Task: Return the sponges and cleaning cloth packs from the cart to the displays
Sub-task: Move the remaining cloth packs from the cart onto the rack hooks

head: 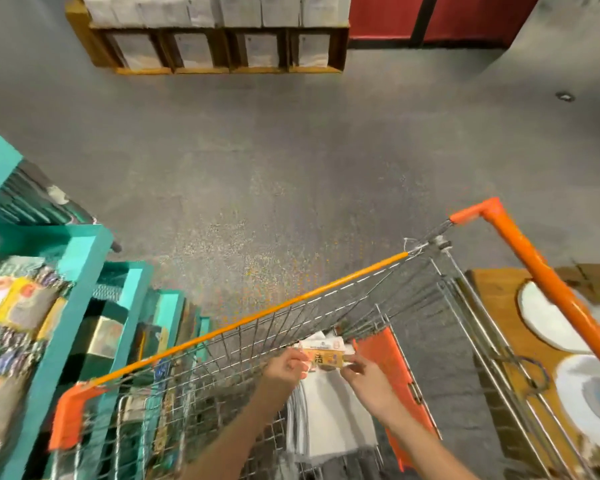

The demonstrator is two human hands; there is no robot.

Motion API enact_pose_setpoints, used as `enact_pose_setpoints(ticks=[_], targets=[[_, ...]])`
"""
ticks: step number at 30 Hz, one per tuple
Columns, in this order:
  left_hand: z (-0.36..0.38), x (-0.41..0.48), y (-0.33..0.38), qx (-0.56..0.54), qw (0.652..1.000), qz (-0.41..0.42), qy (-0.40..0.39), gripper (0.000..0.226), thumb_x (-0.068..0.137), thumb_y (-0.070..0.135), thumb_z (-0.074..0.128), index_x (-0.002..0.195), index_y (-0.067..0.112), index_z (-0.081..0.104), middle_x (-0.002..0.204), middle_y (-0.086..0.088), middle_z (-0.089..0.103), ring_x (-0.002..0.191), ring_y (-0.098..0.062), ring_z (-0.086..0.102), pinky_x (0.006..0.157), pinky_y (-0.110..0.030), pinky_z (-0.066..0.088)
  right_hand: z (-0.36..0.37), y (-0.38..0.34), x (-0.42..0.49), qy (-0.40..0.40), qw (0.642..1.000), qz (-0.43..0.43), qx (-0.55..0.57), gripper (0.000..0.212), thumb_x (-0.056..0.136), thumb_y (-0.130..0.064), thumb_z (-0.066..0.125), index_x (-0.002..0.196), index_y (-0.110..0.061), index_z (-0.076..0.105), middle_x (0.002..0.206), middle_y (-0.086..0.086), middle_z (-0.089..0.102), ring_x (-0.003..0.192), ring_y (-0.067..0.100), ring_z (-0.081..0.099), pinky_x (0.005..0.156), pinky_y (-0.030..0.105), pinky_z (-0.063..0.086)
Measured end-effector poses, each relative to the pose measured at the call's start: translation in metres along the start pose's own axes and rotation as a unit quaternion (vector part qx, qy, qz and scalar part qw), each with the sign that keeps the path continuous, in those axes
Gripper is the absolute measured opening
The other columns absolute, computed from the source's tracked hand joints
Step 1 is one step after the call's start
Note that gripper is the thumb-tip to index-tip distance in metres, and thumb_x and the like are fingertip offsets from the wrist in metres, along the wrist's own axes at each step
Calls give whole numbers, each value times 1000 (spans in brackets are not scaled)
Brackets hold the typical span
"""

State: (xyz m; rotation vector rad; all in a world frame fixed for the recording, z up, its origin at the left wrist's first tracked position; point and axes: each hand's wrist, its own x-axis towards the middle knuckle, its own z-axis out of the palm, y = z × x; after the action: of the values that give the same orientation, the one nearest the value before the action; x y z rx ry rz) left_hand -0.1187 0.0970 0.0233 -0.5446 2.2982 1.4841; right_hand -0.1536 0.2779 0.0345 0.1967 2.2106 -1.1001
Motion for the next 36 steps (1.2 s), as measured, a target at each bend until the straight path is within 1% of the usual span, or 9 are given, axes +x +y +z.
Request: enact_pose_setpoints(ticks=[6, 9, 13, 17, 21, 24, 28, 32, 36], targets=[[31, 51, -34, 71, 995, -66, -13, 25, 91, 2, 49, 107, 11, 65, 103, -3, 66, 77, -6, 59, 64, -9, 38, 8, 36, 47, -27, 999, 35, -11, 26, 92, -10, 54, 116, -7, 64, 104, 4, 67, 89, 14, 59, 64, 9, 39], [45, 74, -46, 161, 983, -80, -49, 38, 91, 7, 45, 126, 15, 56, 130, -3, 54, 118, -19, 52, 94, -21, 37, 10, 54, 61, -44, 997, 54, -14, 25, 94, -14, 54, 116, -10, 64, 105, 4, 68, 87, 12, 59, 63, 8, 40], [63, 106, -59, 276, 954, -52, -101, 48, 90, 13, 37, 138, 15, 43, 139, -6, 47, 125, -23, 45, 103, -31, 36, 11, 84, 70, -55, 993, 105, 7, 21, 90, -15, 58, 108, -13, 67, 97, 2, 70, 88, 14, 62, 87, 29, 50], [77, 129, -72, 348, 928, -65, -115, 60, 91, 13, 44, 147, 19, 25, 148, -4, 35, 133, -25, 35, 109, -38, 33, 8, 102, 73, -44, 990, 133, 22, 15, 90, -21, 61, 81, -34, 59, 89, 2, 70, 90, 21, 64, 82, 28, 47], [86, 129, -73, 375, 921, -79, -68, 57, 88, 11, 45, 142, 19, 32, 141, -5, 39, 128, -25, 40, 104, -38, 39, 2, 114, 77, -66, 987, 146, 31, 23, 89, -18, 62, 79, -38, 60, 87, -4, 71, 89, 22, 66, 84, 36, 51], [90, 124, -74, 324, 940, -104, -24, 47, 85, 11, 50, 130, 21, 45, 126, -1, 51, 114, -19, 51, 94, -33, 47, -2, 115, 80, -72, 985, 152, 47, 21, 90, -18, 60, 84, -38, 60, 94, -8, 70, 92, 16, 66, 87, 35, 54], [81, 111, -70, 74, 975, -209, -1, 26, 83, 4, 60, 100, 24, 60, 90, 3, 69, 73, -6, 66, 62, -23, 58, -4, 112, 83, -84, 985, 148, 42, 20, 92, -19, 58, 89, -39, 57, 97, -10, 67, 92, 12, 63, 88, 33, 53], [55, 87, -84, -16, 973, -232, -1, 18, 80, 4, 68, 93, 16, 66, 81, -2, 73, 74, -16, 71, 71, -35, 59, -3, 97, 92, -85, 988, 129, -6, 19, 92, -19, 57, 84, -37, 58, 95, -4, 70, 94, 21, 65, 91, 39, 51], [27, 67, -103, -41, 967, -252, 18, 18, 84, 5, 67, 93, 20, 69, 83, 0, 74, 80, -18, 70, 69, -30, 56, 1, 76, 110, -105, 989, 81, -63, 27, 94, -8, 49, 118, -14, 60, 97, 1, 67, 79, 13, 61, 67, 18, 45]])
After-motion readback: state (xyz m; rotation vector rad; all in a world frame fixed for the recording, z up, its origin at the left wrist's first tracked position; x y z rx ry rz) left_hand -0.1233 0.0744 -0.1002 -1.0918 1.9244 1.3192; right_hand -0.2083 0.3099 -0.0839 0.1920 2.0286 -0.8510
